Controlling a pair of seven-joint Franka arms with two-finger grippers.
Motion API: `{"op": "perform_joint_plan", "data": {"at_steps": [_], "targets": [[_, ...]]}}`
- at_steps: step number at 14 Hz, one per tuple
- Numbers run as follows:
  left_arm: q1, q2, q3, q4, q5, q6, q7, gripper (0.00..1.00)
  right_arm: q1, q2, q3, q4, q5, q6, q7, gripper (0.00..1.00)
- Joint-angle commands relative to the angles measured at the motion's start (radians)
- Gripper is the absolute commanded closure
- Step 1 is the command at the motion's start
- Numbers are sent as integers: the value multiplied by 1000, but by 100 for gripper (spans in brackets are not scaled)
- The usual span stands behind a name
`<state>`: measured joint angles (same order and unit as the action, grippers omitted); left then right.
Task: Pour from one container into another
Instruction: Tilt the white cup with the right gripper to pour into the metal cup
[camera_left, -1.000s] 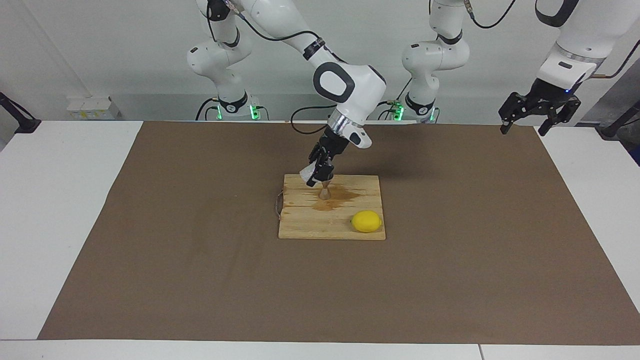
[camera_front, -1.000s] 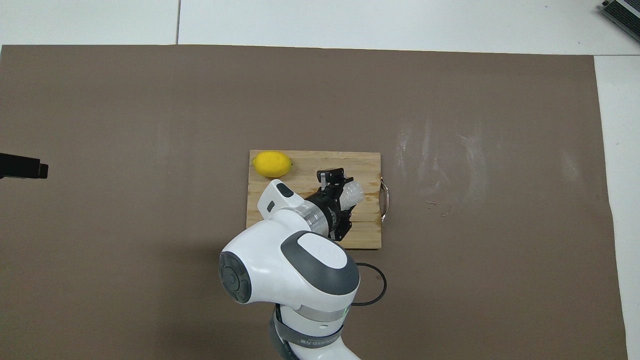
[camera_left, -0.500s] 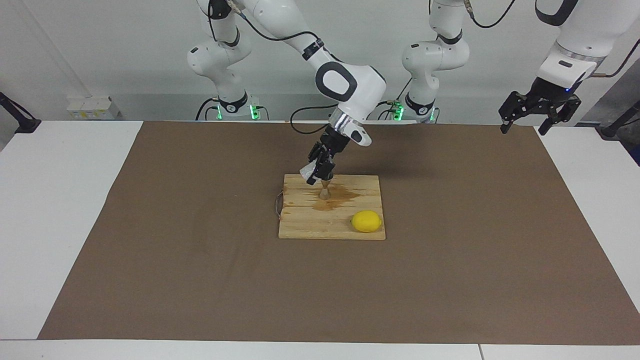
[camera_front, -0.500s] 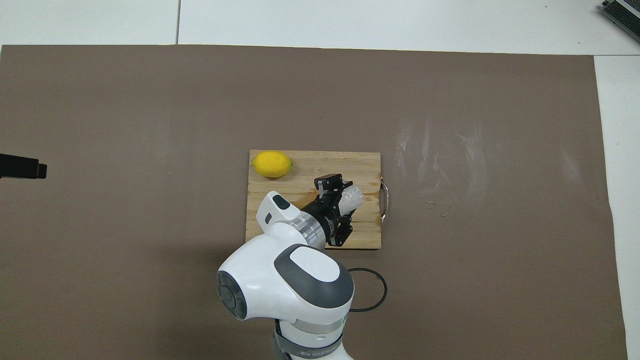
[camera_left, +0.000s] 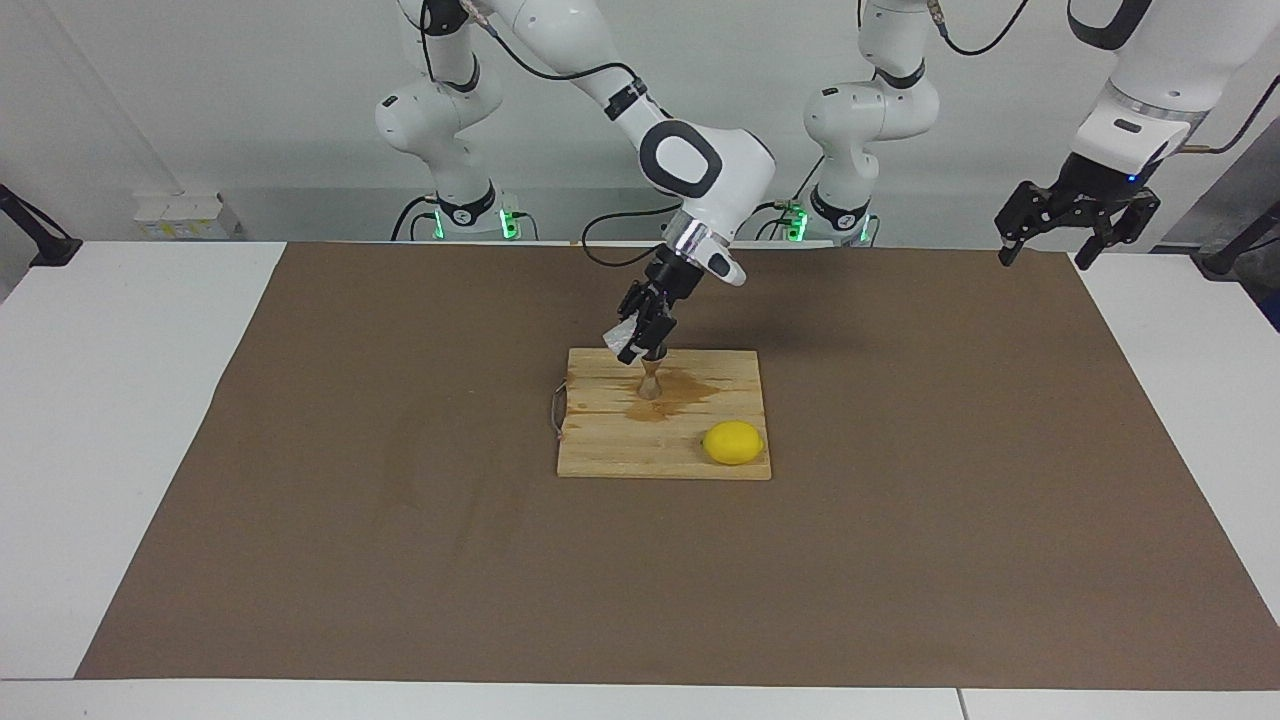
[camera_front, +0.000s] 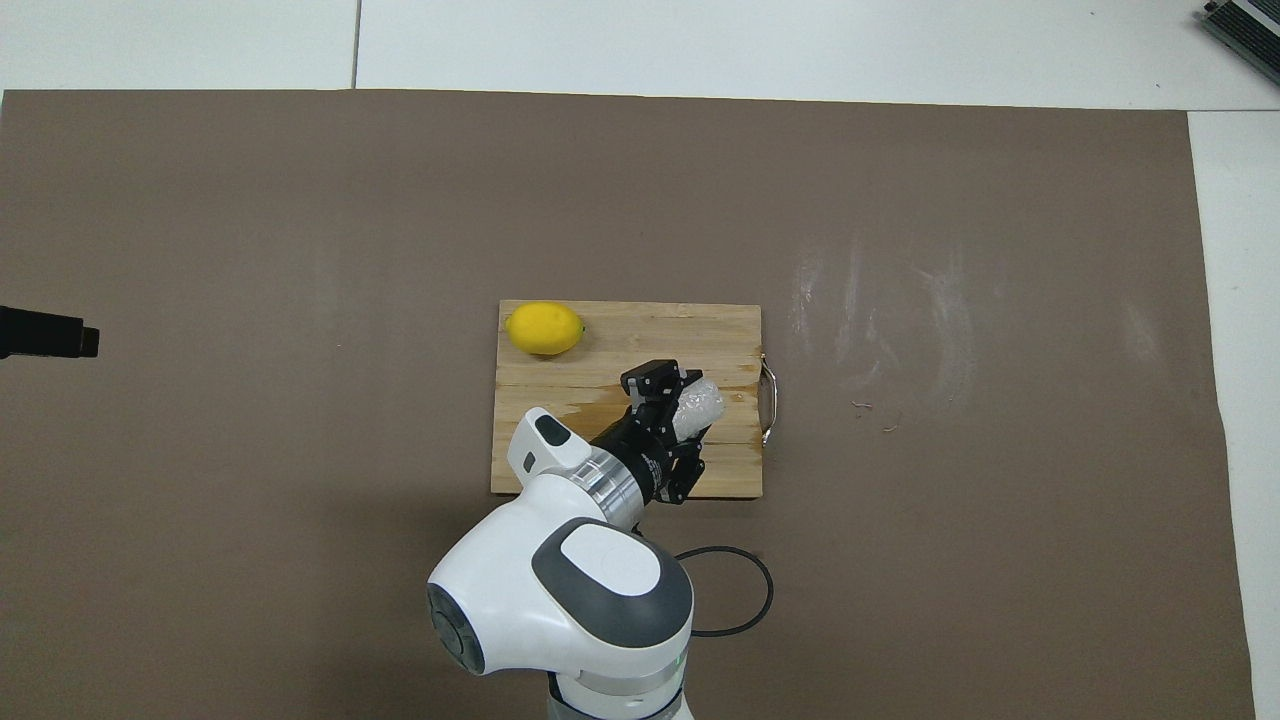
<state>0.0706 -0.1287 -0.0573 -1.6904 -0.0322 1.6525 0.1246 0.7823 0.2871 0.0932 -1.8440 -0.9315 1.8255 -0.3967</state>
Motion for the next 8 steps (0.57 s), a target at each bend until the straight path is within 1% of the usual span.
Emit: {"op": "perform_joint_plan", "data": {"at_steps": [1,3,7,8], "targets": [[-6,-23,-4,-20,-11,6,-55,0,17,-43,2,-54,-50,-11,36,50],[-6,-23,-9,-22,-11,7,-53,0,18,-52,2,-64,-67,-31,62,50],[-8,-16,-13,-22,-5,-2,-45,0,20,-57,2,-78,-90,-32,67,49],[-8,-8,-27,-19,26,-14,-37,0,20,-59,2,-78,-92,-34,67,49]]}}
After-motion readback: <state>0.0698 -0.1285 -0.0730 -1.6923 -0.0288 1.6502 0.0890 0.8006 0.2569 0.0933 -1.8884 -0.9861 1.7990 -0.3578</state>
